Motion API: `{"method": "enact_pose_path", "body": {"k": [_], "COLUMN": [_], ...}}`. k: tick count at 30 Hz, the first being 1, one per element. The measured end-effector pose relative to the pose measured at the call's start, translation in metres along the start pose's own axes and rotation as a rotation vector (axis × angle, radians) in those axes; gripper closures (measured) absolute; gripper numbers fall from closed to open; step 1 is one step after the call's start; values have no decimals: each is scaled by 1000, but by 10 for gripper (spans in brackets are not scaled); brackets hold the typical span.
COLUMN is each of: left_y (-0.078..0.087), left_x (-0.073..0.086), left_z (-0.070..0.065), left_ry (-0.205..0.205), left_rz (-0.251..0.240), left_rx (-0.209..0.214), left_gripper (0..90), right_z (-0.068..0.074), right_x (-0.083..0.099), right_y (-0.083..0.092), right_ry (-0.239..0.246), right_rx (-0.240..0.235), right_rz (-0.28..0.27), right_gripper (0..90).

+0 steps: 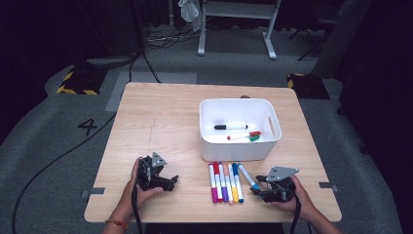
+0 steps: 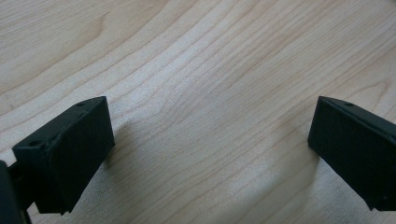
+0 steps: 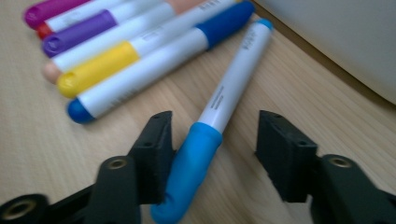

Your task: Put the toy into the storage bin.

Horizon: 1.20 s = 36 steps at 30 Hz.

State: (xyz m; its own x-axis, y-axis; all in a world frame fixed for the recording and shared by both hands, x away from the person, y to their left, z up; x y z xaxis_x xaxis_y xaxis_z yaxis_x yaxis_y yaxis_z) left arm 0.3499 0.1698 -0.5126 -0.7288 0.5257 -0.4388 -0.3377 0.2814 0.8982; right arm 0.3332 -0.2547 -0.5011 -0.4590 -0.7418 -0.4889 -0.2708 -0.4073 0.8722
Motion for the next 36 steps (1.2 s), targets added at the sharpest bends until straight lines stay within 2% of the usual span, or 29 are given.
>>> {"method": "enact_pose_path", "body": {"k": [2, 4, 10, 16, 18, 22, 28, 32, 36], "left_y": [0, 0, 0, 0, 0, 0, 0, 0, 0], "left_x": [0, 0, 0, 0, 0, 0, 0, 0, 0], "left_z": [0, 0, 0, 0, 0, 0, 0, 0, 0], "left_ry": [0, 0, 0, 1, 1, 1, 1, 1, 1], "left_rz": [0, 0, 0, 0, 0, 0, 0, 0, 0], "left_rx": [0, 0, 0, 0, 0, 0, 0, 0, 0], "left_gripper": [4, 4, 4, 4, 4, 4, 4, 3, 4], "right_z": [-6, -11, -23, -30, -32, -32, -31, -28, -23], "right_x": [4, 8, 12, 15, 15, 15, 13, 9, 2], "right_y": [2, 4, 7, 9, 14, 24, 25, 37, 52], "right_ry": [-26, -32, -63, -38, -19, 12, 30, 47, 83], "right_rx": [10, 16, 32, 29, 9, -1, -7, -5, -1], "right_rz": [-4, -7, -10, -13, -29, -49, -51, -91, -133], "right_gripper": [559, 629, 739, 753, 754, 754, 754, 755, 754]}}
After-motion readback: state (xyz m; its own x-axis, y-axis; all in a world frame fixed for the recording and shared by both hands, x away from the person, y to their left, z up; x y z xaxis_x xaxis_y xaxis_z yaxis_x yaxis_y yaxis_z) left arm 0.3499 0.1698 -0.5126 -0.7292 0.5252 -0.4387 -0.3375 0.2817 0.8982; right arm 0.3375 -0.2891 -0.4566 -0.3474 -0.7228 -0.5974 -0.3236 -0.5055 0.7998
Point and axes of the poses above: each handheld gripper's, and its own axes: y roughly backward along the jaws, x roughly out of its underside, z roughly to its left, the point moved 1 cm from there along -y, roughly forward along the jaws, and after that the axes turned 15 degrees about z, right-handed, at the moved point
